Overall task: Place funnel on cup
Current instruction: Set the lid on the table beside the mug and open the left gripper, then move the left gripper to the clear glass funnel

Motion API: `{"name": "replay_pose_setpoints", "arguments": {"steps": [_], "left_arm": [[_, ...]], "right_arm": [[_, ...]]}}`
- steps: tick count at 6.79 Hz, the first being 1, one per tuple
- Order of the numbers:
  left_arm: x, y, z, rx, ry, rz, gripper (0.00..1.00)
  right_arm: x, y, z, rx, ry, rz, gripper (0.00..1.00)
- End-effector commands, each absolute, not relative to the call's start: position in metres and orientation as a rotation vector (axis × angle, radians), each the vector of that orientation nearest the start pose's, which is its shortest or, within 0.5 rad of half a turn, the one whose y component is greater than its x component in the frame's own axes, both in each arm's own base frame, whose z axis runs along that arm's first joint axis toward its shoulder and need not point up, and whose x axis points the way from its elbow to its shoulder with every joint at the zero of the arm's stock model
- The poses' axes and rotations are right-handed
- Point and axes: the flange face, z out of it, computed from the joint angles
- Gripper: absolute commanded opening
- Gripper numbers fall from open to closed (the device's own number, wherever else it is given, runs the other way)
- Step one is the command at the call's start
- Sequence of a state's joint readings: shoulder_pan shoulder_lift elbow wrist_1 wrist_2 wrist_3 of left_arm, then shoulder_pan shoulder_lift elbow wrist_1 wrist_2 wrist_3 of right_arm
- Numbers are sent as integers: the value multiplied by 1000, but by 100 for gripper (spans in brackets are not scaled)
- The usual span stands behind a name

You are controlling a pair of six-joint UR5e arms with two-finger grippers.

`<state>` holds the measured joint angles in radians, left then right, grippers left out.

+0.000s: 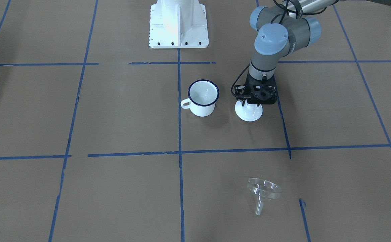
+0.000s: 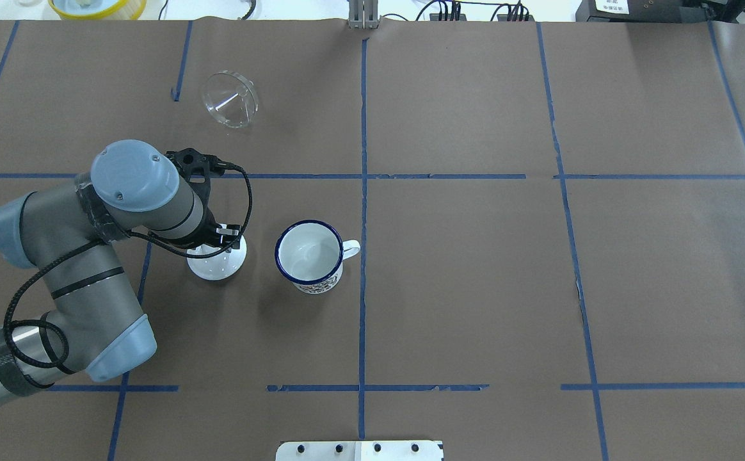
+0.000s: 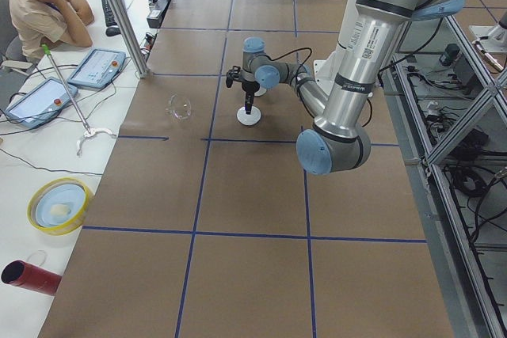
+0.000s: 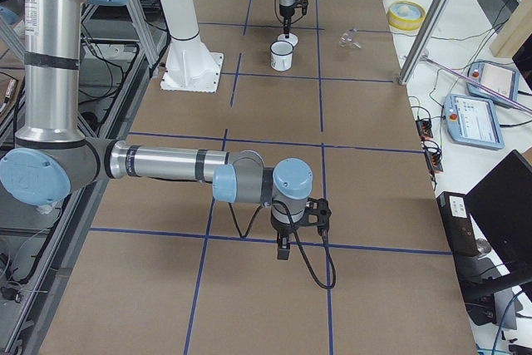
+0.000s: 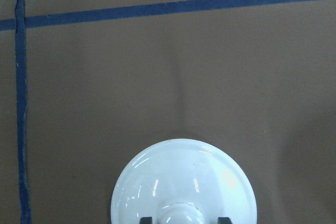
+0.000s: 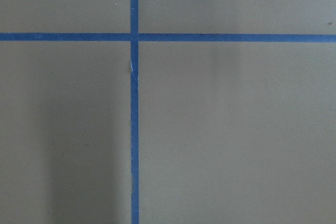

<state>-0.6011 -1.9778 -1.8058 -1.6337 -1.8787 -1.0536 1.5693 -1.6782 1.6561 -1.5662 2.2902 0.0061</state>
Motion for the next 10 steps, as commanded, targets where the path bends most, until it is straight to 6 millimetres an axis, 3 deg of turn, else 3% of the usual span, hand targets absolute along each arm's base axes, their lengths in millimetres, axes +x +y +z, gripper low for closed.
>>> {"name": "replay_pose_setpoints", "arguments": {"steps": [1,3,5,6,7,8,9,10], "left_arm": [[431,-433,289,118,820,-112,100],[397,-468,246,107,951,-545,100],[388,-481,227,78,1237,-956,100],[396,-501,247,14,1326,-1182,100],[408,-521,279,2,1411,-1305,100],[425,-544,324,5,1417,-1390,100],[423,-560,357,46,1406,-1436,100],[435,-574,386,63,1351,-1458,100]], "right_arm": [[67,-445,670,-19,-719,10,100],[67,-445,670,-19,-719,10,100],[67,-445,670,-19,-719,10,100],[67,-445,670,-19,-719,10,100],[67,-445,670,-19,-719,10,100],[67,-445,670,-19,-719,10,100],[67,-445,670,-19,-719,10,100],[67,-445,670,-19,-719,10,100]]}}
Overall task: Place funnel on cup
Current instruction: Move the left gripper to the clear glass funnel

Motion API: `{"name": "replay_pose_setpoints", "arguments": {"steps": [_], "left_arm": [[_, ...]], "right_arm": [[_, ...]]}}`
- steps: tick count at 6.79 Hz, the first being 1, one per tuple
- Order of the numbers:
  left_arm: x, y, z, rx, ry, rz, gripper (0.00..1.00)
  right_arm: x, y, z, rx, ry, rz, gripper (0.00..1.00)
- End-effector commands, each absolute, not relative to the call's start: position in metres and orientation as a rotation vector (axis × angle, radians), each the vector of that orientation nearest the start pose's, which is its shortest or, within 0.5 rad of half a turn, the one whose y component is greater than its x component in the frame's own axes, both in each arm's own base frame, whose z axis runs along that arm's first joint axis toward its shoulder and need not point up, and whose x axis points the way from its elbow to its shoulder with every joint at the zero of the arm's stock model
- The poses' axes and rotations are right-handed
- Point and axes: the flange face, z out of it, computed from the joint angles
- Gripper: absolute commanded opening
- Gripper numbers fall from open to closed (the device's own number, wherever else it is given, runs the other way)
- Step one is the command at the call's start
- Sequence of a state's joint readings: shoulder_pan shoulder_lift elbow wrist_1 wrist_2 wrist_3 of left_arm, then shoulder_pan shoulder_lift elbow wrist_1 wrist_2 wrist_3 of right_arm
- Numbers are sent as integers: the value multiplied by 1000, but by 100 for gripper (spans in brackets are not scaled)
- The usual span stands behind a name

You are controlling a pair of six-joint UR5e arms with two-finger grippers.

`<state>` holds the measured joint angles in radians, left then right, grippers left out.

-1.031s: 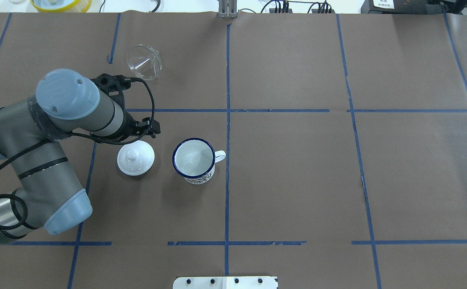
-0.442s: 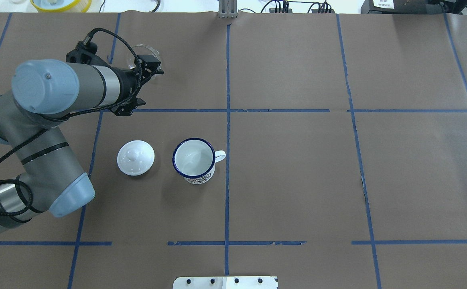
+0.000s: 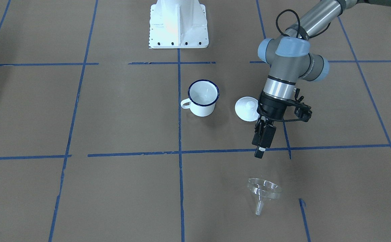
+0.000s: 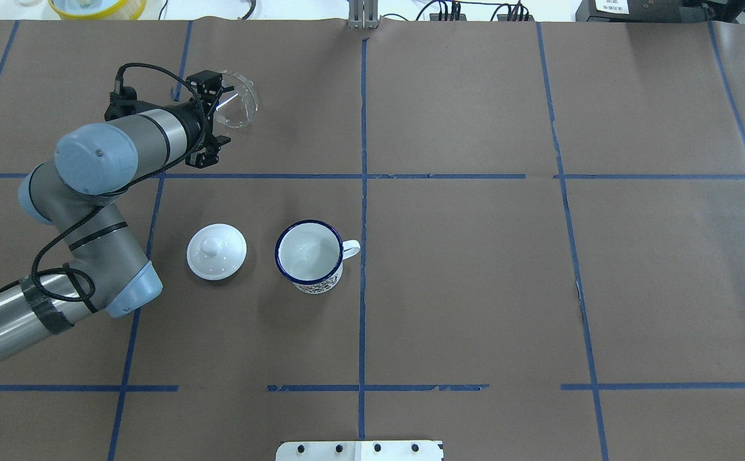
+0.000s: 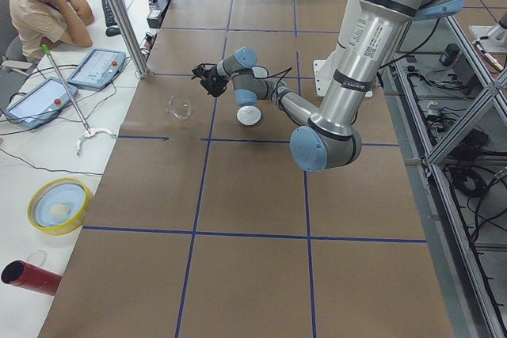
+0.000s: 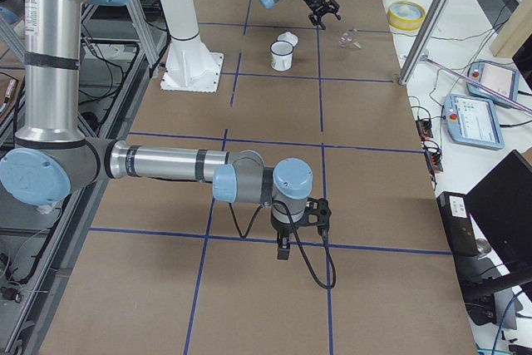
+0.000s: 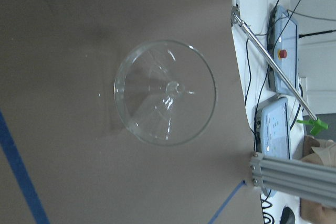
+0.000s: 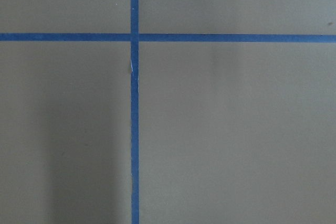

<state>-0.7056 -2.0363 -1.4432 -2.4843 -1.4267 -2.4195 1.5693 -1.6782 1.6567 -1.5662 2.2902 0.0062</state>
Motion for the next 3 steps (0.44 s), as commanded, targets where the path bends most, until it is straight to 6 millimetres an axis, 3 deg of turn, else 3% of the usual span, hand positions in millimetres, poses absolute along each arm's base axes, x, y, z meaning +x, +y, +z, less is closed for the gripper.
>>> {"name": "replay_pose_setpoints", "arguments": {"steps": [1,2,3], "left_arm": [[436,-586,388,69,1390,-1459,100],[446,-609,387,80,1401,-1474,100],[439,-619,385,88,1437,-1479,100]], "right_arm": [[67,-445,670,-19,-719,10,100],[67,-445,671,-20,-719,11,100],[67,-445,670,-19,-719,10,100]]}}
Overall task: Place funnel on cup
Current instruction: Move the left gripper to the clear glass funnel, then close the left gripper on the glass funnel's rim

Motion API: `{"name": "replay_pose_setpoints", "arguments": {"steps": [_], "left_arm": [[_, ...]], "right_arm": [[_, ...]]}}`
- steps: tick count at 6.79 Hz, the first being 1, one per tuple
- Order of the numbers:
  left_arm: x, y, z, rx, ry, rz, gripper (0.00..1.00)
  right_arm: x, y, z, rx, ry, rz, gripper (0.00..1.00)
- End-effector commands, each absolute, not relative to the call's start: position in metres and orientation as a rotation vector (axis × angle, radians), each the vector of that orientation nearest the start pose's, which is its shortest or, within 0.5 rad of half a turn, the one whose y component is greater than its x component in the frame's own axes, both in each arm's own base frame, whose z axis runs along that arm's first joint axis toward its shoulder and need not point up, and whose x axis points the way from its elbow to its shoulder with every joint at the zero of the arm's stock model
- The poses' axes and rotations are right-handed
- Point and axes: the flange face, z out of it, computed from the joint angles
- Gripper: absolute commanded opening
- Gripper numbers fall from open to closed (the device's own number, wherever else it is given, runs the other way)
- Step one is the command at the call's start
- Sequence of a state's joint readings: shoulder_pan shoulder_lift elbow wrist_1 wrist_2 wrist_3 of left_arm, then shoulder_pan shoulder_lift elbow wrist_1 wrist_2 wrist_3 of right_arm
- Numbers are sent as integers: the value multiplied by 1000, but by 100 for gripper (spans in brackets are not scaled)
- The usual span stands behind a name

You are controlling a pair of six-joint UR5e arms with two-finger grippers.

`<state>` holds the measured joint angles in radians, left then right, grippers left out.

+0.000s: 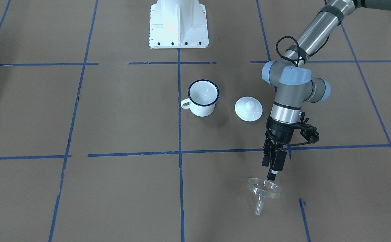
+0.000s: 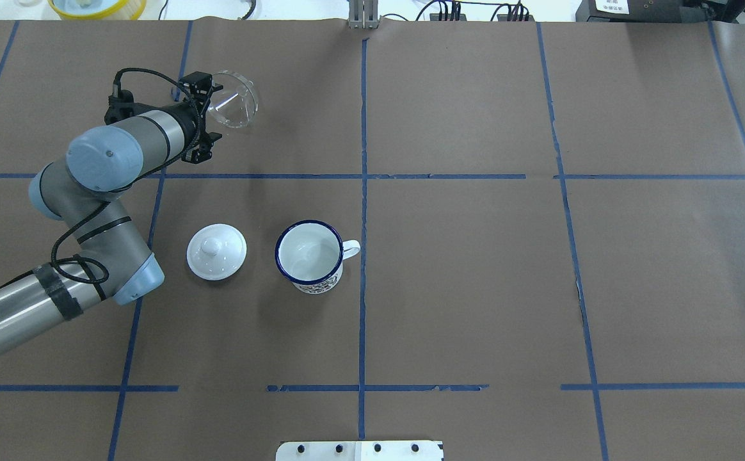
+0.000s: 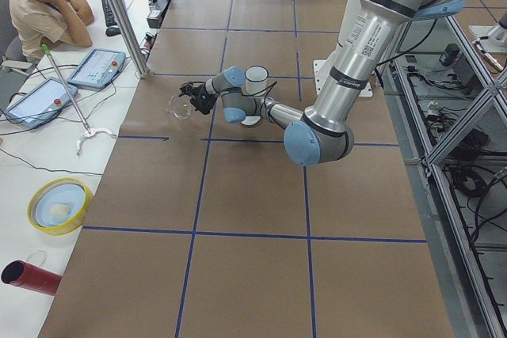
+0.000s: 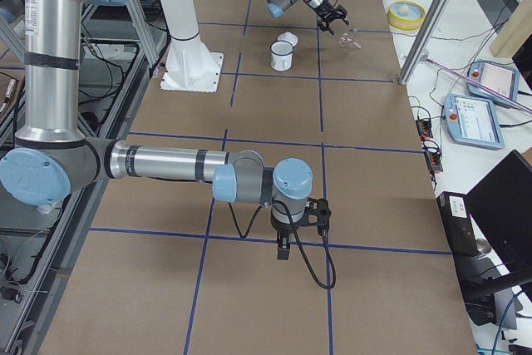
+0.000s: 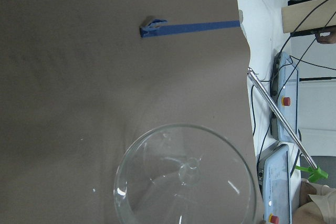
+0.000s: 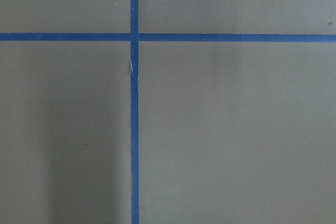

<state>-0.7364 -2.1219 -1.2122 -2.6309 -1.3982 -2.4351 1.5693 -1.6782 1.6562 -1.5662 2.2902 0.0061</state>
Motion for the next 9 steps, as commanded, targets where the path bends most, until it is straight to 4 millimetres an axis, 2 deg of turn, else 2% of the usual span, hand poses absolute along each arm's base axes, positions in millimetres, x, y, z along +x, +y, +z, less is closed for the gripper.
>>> {"name": "replay_pose_setpoints", "arguments": {"steps": [1,2,3,4,7,8,9], "left_arm": [[437,-626,381,94,1440,-1485,94],[429,-638,365,105,1464,-1494,86],[426,-642,360,110,1472,-1496,85],[428,-644,359,110,1470,-1496,79],[434,-648,377,110,1456,-1499,78],[434,-649,379,110,1453,-1500,72],[434,-649,379,109,1455,-1499,56]], "right_arm": [[67,-445,670,-19,-719,10,100],[67,-445,670,-19,-719,10,100],[67,-445,670,-19,-719,10,100],[67,-445,670,-19,-719,10,100],[67,-445,670,-19,-719,10,100],[67,-445,670,-19,-719,10,100],[67,-445,670,-19,-719,10,100]]}}
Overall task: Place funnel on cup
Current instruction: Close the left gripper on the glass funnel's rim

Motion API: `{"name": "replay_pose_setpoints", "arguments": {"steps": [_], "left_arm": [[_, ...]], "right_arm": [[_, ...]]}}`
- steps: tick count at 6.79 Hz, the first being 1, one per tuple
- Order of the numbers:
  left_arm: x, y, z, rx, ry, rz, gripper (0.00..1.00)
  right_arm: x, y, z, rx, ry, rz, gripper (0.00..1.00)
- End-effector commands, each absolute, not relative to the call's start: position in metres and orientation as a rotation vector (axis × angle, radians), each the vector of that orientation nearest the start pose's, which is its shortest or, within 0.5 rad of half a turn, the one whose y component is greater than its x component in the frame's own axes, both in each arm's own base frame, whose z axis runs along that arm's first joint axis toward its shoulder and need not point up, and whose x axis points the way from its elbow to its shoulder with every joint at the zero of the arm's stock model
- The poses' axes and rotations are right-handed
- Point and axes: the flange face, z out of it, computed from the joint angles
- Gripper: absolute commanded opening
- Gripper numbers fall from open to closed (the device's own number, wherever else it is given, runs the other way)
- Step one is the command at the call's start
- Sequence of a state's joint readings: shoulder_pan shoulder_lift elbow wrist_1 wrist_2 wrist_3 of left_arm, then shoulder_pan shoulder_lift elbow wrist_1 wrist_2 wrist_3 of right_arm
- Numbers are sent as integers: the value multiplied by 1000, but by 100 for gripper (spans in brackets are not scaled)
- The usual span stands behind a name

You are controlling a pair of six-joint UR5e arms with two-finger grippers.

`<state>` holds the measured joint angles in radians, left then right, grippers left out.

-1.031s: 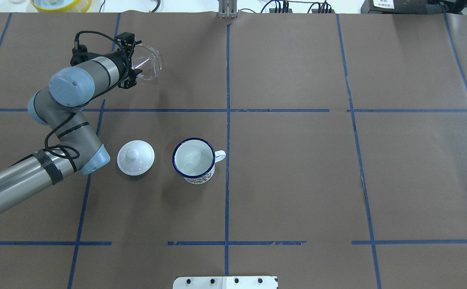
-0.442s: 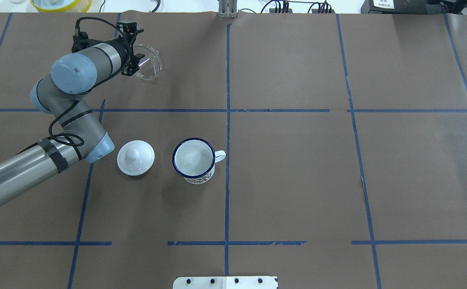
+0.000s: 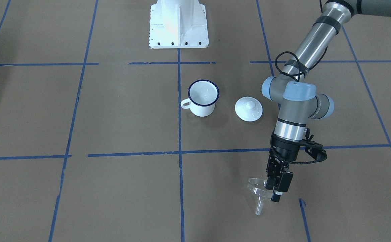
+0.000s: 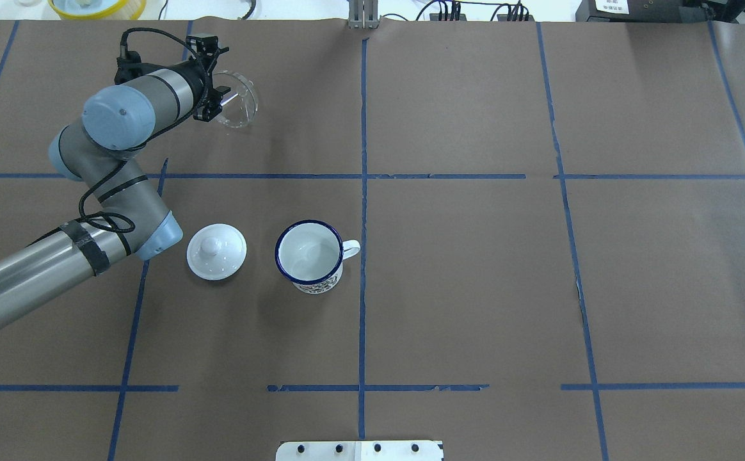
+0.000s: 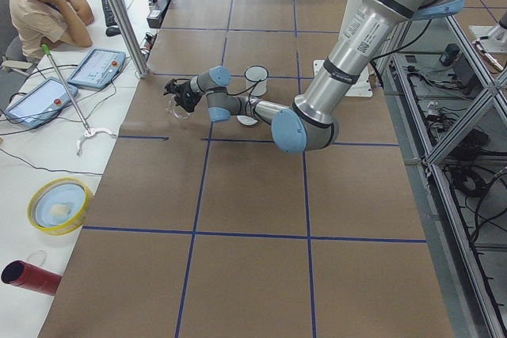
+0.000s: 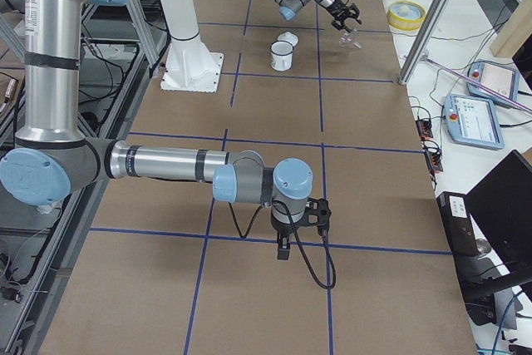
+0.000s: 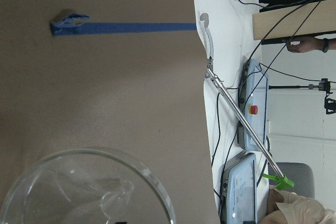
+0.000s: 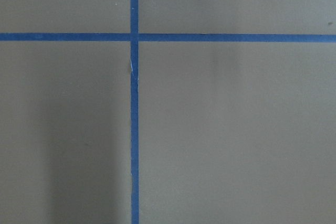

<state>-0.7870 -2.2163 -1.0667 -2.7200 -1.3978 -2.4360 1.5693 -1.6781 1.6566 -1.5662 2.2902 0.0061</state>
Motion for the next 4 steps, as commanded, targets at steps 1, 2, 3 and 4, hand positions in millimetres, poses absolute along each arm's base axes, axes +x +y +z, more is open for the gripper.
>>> {"name": "replay_pose_setpoints", "arguments": {"steps": [1,2,3,4], "left_arm": [[434,-648,379,108,1460,-1497,54],[434,-648,378,108,1461,-1497,42],[434,-648,377,106,1471,-1493,16],[433,-647,375,106,1490,-1480,0]], "right_arm": [[67,-445,670,-19,-719,10,100],[67,-445,670,-19,-719,10,100],[67,-445,670,-19,-719,10,100],[67,-445,670,-19,-719,10,100]]}}
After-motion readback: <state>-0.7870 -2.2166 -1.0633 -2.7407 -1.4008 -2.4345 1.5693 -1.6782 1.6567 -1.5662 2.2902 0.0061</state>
